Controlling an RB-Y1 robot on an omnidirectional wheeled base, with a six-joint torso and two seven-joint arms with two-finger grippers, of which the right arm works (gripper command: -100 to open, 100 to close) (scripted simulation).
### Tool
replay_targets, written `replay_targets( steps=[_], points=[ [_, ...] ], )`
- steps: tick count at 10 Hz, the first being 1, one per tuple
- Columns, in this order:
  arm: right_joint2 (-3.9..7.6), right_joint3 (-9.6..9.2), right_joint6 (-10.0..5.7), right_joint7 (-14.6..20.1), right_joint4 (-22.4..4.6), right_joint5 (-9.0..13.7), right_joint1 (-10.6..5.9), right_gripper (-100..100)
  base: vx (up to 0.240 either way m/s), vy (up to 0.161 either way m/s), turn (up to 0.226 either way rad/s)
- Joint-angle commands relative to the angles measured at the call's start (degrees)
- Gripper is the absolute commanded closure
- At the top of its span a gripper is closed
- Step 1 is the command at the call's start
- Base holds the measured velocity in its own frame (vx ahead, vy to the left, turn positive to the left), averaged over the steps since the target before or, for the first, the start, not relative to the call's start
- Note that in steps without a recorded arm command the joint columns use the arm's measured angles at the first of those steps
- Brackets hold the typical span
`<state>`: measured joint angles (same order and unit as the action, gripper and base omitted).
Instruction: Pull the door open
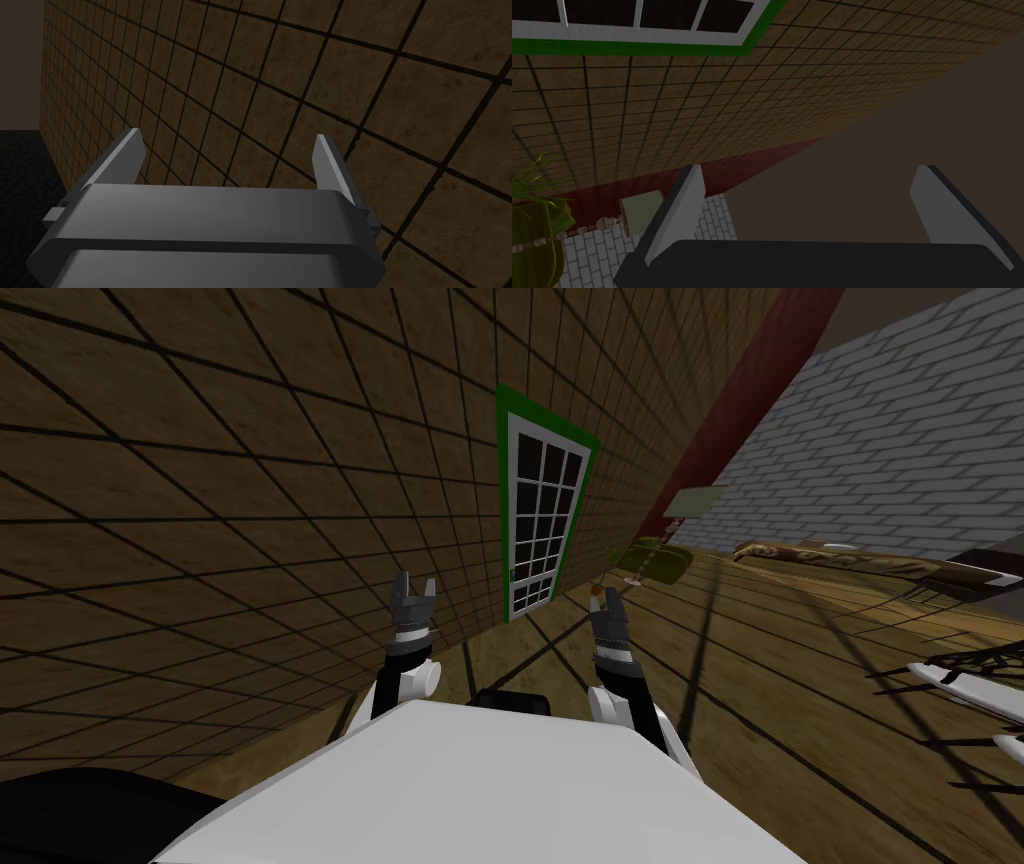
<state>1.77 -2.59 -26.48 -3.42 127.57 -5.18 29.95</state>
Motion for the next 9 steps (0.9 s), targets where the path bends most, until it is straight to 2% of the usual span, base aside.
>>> replay_targets(
  steps=[1, 9],
  points=[
    [0.41, 0.68, -0.61, -1.81, -2.1, -0.59, -0.64, -100, 0.066, 0.008, 0.135],
    [1.59, 3.45, -3.11, -9.22, -10.69, -3.0, -3.28, -100, 0.081, -0.008, 0.1]
  ],
)
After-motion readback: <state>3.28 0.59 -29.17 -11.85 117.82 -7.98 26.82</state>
